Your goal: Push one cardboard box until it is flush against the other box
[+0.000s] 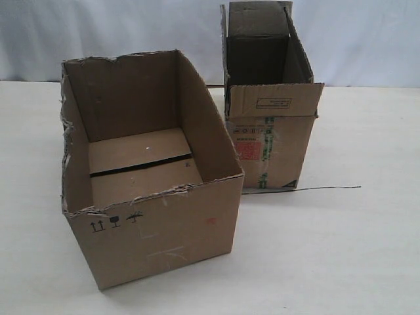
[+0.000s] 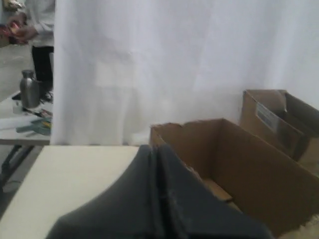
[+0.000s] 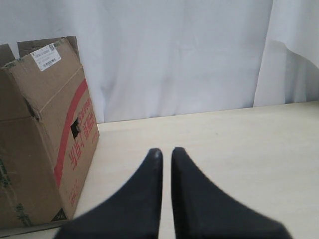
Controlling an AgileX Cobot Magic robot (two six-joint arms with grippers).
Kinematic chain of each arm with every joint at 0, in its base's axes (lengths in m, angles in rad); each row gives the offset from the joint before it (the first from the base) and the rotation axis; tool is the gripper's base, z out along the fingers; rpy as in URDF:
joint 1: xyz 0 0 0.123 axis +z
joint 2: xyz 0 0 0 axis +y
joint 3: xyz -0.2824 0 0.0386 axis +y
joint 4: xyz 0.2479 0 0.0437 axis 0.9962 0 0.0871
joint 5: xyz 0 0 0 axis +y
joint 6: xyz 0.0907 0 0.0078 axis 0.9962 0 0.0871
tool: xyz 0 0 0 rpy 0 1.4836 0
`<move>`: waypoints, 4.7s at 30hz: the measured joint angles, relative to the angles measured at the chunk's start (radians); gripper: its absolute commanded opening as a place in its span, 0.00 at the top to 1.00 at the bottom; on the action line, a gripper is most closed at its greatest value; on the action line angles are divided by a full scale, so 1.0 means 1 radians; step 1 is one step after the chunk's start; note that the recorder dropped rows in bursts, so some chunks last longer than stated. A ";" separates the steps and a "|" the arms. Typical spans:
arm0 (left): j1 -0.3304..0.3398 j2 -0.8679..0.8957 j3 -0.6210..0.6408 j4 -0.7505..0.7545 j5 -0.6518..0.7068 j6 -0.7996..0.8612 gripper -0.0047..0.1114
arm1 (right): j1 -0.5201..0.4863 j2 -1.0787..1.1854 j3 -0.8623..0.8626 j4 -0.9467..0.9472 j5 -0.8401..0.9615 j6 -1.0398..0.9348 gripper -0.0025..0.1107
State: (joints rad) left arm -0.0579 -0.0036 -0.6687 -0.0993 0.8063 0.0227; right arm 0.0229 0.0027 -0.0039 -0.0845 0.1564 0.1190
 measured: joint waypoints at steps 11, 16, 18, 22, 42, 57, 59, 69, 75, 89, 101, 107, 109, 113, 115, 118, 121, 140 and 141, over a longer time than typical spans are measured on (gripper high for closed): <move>0.045 0.130 0.000 -0.247 0.230 0.199 0.96 | 0.000 0.000 0.000 0.000 0.000 0.000 0.93; 0.045 0.276 -0.001 -0.238 0.354 0.268 0.96 | 0.000 0.000 0.000 0.000 0.000 0.000 0.93; 0.045 0.335 -0.001 -0.233 0.391 0.303 0.96 | 0.000 0.000 0.000 0.000 0.000 0.000 0.93; 0.025 0.407 -0.001 -0.263 0.414 0.378 0.96 | 0.000 0.000 0.000 0.000 0.000 0.000 0.93; -0.216 0.670 -0.073 -0.282 0.418 0.490 0.96 | 0.000 0.000 0.000 0.000 0.000 0.000 0.93; -0.419 0.952 -0.290 -0.296 0.418 0.579 0.96 | 0.000 0.000 0.000 0.000 0.000 0.000 0.93; -0.459 0.988 -0.308 -0.281 0.418 0.592 0.96 | 0.000 0.000 0.000 0.000 0.000 0.000 0.93; -0.724 1.194 -0.338 -0.084 0.370 0.554 0.96 | 0.000 0.000 0.000 0.000 0.000 0.000 0.93; -0.827 1.329 -0.338 -0.008 0.315 0.509 0.96 | 0.000 0.000 0.000 0.000 0.000 0.000 0.93; -0.837 1.375 -0.338 0.256 0.151 0.378 0.96 | 0.000 0.000 0.000 0.000 0.000 0.000 0.93; -0.829 1.375 -0.338 0.407 0.076 0.348 0.96 | 0.000 0.000 0.000 0.000 0.000 0.000 0.93; -0.736 1.376 -0.338 0.409 -0.031 0.348 0.96 | 0.000 0.000 0.000 0.000 0.000 0.000 0.93; -0.707 1.376 -0.338 0.412 -0.048 0.355 0.96 | 0.000 0.000 0.000 0.000 0.000 0.000 0.93; -0.666 1.376 -0.338 0.412 -0.077 0.367 0.96 | 0.000 0.000 0.000 0.000 0.000 0.000 0.93; -0.651 1.378 -0.338 0.410 -0.113 0.371 0.96 | 0.000 0.000 0.000 0.000 0.000 0.000 0.93; -0.651 1.378 -0.352 0.406 -0.096 0.393 0.96 | 0.000 0.000 0.000 0.000 0.000 0.000 0.93; -0.677 1.378 -0.443 0.336 0.089 0.429 0.96 | 0.000 0.000 0.000 0.000 0.000 0.000 0.93; -0.702 1.626 -0.497 0.216 0.121 0.586 0.96 | 0.000 0.000 0.000 0.000 0.000 0.000 0.93; -0.702 1.633 -0.497 0.230 0.108 0.586 0.96 | 0.000 0.000 0.000 0.000 0.000 0.000 0.93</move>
State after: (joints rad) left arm -0.7602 1.6297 -1.1654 0.1310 0.9148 0.6084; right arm 0.0229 0.0027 -0.0039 -0.0845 0.1564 0.1190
